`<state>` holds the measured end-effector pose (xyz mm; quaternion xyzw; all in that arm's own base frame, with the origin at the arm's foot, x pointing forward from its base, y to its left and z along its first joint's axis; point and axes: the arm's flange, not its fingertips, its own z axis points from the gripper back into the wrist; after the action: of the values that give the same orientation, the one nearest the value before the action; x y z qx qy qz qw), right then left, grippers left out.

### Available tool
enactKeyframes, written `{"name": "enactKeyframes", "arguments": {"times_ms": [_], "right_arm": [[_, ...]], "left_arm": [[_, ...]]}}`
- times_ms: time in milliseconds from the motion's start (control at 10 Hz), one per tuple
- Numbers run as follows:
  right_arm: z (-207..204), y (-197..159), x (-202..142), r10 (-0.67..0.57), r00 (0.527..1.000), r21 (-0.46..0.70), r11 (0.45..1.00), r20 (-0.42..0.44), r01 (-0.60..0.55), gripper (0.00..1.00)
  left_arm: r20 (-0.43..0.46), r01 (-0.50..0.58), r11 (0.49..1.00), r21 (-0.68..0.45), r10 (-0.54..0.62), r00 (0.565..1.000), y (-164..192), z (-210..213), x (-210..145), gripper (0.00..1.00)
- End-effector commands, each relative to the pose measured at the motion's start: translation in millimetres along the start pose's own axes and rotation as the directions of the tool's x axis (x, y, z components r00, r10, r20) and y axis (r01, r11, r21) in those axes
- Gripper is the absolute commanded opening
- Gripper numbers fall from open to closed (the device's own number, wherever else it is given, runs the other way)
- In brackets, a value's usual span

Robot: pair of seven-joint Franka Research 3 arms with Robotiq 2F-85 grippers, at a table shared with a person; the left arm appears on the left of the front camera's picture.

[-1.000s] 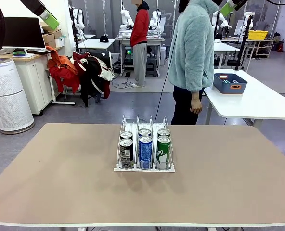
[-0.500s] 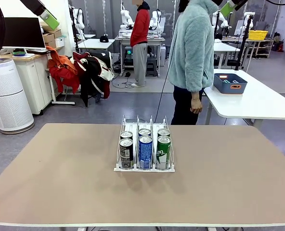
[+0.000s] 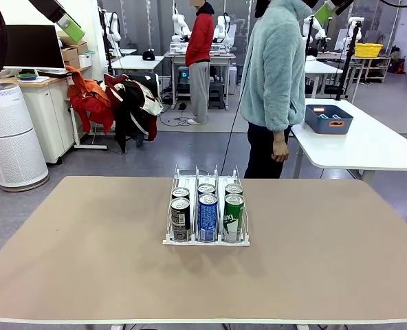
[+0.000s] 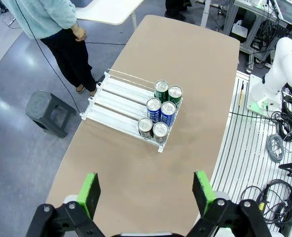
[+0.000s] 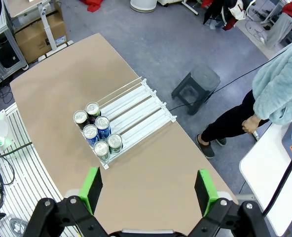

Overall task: Fill the beverage cans into the dispenser.
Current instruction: Pick up the Ionic drink handed by the human.

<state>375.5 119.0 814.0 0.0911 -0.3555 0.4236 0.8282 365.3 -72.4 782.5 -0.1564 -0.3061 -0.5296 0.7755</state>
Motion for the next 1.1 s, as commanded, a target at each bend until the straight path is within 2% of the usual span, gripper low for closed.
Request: {"name": "enactKeyframes", "arguments": {"times_ms": [0,1000], "right_arm": [[-0.5,0.9,-0.5,0.006,1.0,0.0,1.0,-0.004,-0.006,1.0],[-0.5,0.9,-0.5,0.006,1.0,0.0,1.0,-0.004,-0.006,1.0]], "left_arm": [[-0.007,-0.003,1.0,0.017,0.004,1.0,0.4,0.8,0.0,1.0],[-0.007,-0.003,1.0,0.017,0.004,1.0,0.4,0.8,0.0,1.0]]}}
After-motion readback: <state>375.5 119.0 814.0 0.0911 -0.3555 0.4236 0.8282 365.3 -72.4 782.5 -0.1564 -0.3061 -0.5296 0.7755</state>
